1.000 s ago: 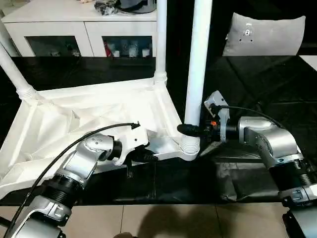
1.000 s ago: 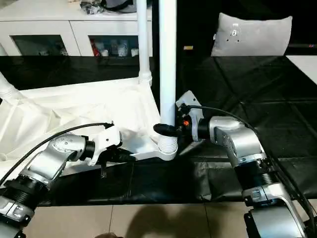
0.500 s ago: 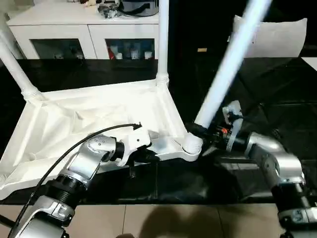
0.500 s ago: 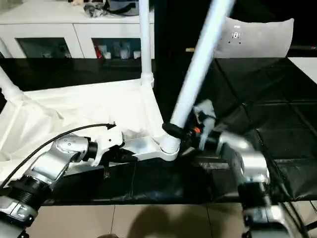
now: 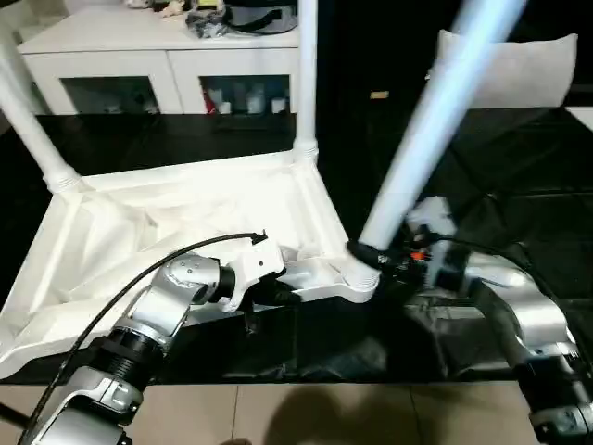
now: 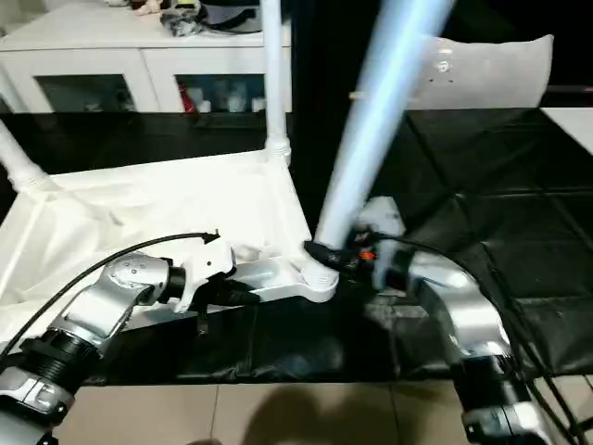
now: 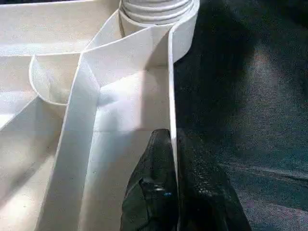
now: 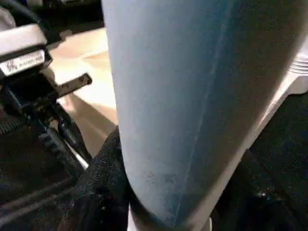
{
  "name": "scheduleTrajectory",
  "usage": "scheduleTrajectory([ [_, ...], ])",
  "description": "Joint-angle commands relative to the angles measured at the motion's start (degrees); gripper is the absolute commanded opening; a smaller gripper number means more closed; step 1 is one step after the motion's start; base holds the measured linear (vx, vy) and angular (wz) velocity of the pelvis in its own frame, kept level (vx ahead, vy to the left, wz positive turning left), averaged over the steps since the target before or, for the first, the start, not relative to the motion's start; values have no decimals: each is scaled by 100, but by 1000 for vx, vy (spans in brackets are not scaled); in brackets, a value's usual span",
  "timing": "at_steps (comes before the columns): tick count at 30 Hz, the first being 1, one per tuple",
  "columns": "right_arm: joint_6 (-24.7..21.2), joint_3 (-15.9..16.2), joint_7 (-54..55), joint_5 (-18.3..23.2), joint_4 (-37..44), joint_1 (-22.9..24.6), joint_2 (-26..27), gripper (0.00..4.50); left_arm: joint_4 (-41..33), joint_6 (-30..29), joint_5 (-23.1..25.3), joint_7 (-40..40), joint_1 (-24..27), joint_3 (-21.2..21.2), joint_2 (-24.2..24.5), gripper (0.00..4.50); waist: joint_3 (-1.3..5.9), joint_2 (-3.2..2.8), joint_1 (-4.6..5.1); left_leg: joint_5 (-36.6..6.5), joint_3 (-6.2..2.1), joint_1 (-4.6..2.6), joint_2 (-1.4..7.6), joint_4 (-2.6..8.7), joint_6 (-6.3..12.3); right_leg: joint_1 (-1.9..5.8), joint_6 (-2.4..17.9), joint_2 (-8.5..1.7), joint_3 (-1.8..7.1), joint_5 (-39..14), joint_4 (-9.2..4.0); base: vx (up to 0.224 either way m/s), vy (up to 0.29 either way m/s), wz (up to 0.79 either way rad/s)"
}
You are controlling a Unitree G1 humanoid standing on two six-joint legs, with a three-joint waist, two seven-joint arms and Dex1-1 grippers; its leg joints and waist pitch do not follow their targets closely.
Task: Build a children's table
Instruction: Insert table leg to table base, then rotate leg to tighten
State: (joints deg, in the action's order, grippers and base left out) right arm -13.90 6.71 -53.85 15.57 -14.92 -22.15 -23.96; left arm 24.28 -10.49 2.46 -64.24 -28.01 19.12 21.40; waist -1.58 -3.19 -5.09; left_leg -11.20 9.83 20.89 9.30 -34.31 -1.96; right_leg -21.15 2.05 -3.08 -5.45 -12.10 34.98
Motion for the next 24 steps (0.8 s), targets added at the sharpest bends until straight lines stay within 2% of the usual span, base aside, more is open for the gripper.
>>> scheduleTrajectory([
  [1, -160, 328, -49, -435, -487, 84, -141, 186, 13, 167, 37, -221, -118, 183, 42, 0, 248, 85, -5, -1161, -188, -51, 447, 414, 309, 205, 850, -653, 380, -1615, -543, 0, 0, 0],
  [2, -143, 361, -62, -456, -505, 72, -143, 186, 32, 180, 46, -229, -135, 187, 51, 0, 248, 71, -7, -1136, -188, -53, 447, 412, 312, 205, 854, -655, 386, -1585, -533, 0, 0, 0],
  [3, -121, 410, -72, -488, -523, 59, -140, 186, 60, 195, 70, -231, -166, 196, 67, 0, 252, 86, -14, -1102, -185, -53, 447, 410, 323, 204, 858, -657, 385, -1552, -533, 0, 0, 0],
  [4, -107, 434, -72, -498, -531, 55, -140, 186, 71, 199, 82, -229, -179, 200, 74, 0, 250, 63, -16, -1094, -191, -45, 458, 415, 328, 206, 876, -662, 391, -1483, -525, 0, 0, 0],
  [5, -108, 458, -83, -499, -531, 54, -129, 186, 112, 211, 92, -229, -216, 201, 78, 0, 245, 73, -7, -1125, -191, -46, 461, 422, 318, 203, 879, -659, 390, -1452, -524, 0, 0, 0],
  [6, -112, 485, -99, -499, -529, 53, -113, 186, 165, 225, 103, -229, -263, 201, 81, 0, 238, 106, -3, -1155, -184, -47, 454, 424, 326, 201, 872, -656, 388, -1495, -538, 0, 0, 0],
  [10, -133, 588, -176, -505, -468, 133, -57, 186, 465, 312, 149, -224, -519, 175, 92, 0, 215, 100, -8, -1346, -190, -75, 450, 439, 256, 184, 798, -668, 394, -1890, -577, 0, 0, 0],
  [17, -177, 575, -78, -433, -415, 218, 6, 186, 629, 319, 139, -198, -632, 152, 119, 0, 203, 77, -4, -1529, -210, -93, 462, 469, 161, 187, 795, -687, 409, -2038, -598, 0, 0, 0],
  [18, -428, 424, 297, -393, -359, 236, 157, 186, 488, 59, 35, -108, -542, 50, 69, 0, 200, 6, -7, -1571, -218, -100, 463, 469, 144, 178, 806, -687, 409, -2047, -596, 0, 0, 0],
  [19, -556, 352, 494, -402, -339, 237, 231, 186, 420, -60, -11, -61, -497, 4, 42, 0, 195, 37, 10, -1643, -217, -109, 472, 489, 107, 168, 826, -674, 409, -2042, -603, 0, 0, 0],
  [20, -735, 227, 949, -462, -298, 240, 393, 186, 158, -390, -75, 97, -350, -73, -7, 0, 193, 8, 20, -1726, -230, -115, 470, 500, 53, 170, 841, -674, 406, -2067, -593, 0, 0, 0],
  [21, -735, 227, 949, -462, -298, 240, 393, 186, 158, -390, -75, 97, -350, -73, -7, 0, 194, 26, 44, -1745, -236, -117, 496, 516, -6, 179, 858, -678, 419, -2014, -570, 0, 0, 0],
  [22, -875, 135, 1365, -517, -253, 241, 561, 186, -129, -820, -114, 375, -201, -158, -111, 0, 178, -3, 59, -1850, -241, -121, 471, 511, -27, 158, 850, -684, 409, -2167, -595, 0, 0, 0],
  [23, -939, 99, 1543, -541, -235, 240, 636, 186, -255, -1031, -129, 520, -138, -203, -172, 0, 152, 0, 92, -2019, -247, -135, 474, 520, -82, 132, 844, -687, 409, -2375, -616, 0, 0, 0],
  [24, -1020, 42, 1747, -551, -238, 227, 730, 186, -386, -1192, -142, 660, -73, -239, -249, 0, 142, 6, 123, -2114, -254, -130, 468, 527, -114, 144, 796, -685, 403, -2533, -623, 0, 0, 0],
])
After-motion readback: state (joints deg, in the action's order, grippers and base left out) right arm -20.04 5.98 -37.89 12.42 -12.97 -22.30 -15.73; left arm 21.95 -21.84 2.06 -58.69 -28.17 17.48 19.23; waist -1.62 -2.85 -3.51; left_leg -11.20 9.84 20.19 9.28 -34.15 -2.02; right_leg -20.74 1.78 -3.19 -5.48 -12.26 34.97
